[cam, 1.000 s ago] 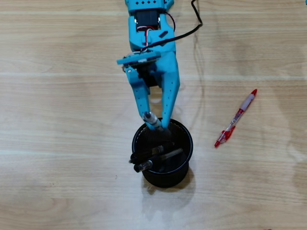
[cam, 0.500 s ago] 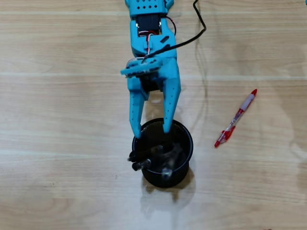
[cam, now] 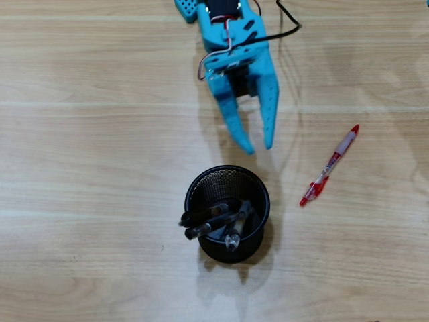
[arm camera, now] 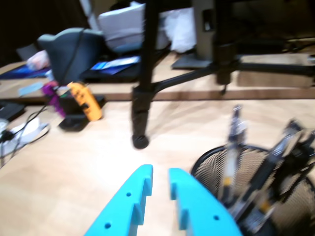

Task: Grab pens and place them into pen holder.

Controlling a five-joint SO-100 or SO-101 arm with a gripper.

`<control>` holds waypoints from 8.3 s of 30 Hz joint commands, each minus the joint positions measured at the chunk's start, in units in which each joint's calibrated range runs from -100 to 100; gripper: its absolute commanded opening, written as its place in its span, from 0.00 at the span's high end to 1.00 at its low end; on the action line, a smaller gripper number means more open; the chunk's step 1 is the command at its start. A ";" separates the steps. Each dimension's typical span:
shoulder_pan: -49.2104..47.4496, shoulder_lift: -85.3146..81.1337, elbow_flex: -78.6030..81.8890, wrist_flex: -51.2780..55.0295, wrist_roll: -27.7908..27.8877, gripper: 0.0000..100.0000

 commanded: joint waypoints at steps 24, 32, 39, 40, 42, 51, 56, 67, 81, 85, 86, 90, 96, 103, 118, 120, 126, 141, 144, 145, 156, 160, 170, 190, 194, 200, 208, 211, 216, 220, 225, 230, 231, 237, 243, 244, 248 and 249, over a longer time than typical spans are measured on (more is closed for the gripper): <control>-14.72 -25.72 -4.25 67.55 -5.13 0.98; -16.35 -22.36 -12.36 75.04 -5.59 0.98; -18.44 -3.55 -30.39 75.13 -6.15 0.98; -18.80 -0.86 -32.91 75.13 -7.06 0.98; -19.80 4.01 -37.42 75.13 -8.48 0.98; -22.80 20.31 -50.85 78.66 -17.83 0.98; -23.07 26.27 -58.69 89.08 -22.30 0.98; -23.07 37.86 -73.11 90.28 -22.35 0.98; -22.34 44.50 -75.63 85.46 -22.76 0.78; -22.34 47.27 -75.63 81.76 -22.76 0.79; -22.34 47.86 -75.63 81.07 -22.76 0.79; -22.43 50.21 -75.63 79.43 -22.76 0.81; -22.43 52.90 -75.45 80.21 -23.62 0.81; -22.61 54.16 -74.82 80.30 -24.89 0.85; -22.80 53.91 -74.91 84.77 -24.94 0.98; -22.61 53.57 -75.09 84.77 -24.89 0.98; -21.43 51.05 -76.99 84.86 -24.49 0.98; -14.99 20.22 -61.75 91.49 -16.87 0.98; -12.08 11.07 -49.23 82.53 -12.50 0.98; -10.99 8.21 -45.26 79.18 -10.97 0.98; -1.82 -10.35 -28.68 62.73 1.83 0.98; -1.55 -10.86 -26.06 48.01 2.39 0.98; -0.83 -10.44 -12.27 9.52 4.93 0.98; 9.16 7.71 -16.78 7.63 4.52 0.98; 9.16 12.08 -20.02 7.63 4.52 0.98; 8.80 15.35 -22.82 7.63 4.52 0.98; 8.43 14.85 -22.10 7.63 4.47 0.86; 7.71 14.18 -22.10 7.72 4.62 0.85; 6.35 8.13 -15.97 8.41 4.83 0.88; 5.89 -0.61 -6.41 8.41 4.83 0.99; 5.71 -15.81 9.00 8.41 5.43 0.98; 4.08 -36.22 25.94 8.41 13.41 0.98; 4.08 -39.42 28.56 8.41 14.73 0.98; 2.44 -56.97 44.78 8.41 23.62 0.98; 5.35 -72.68 62.36 8.49 28.45 0.98; 5.98 -74.02 64.25 8.49 28.45 0.98; 7.07 -79.23 65.15 17.19 30.43 0.98; 7.16 -80.83 65.15 20.89 31.09 0.98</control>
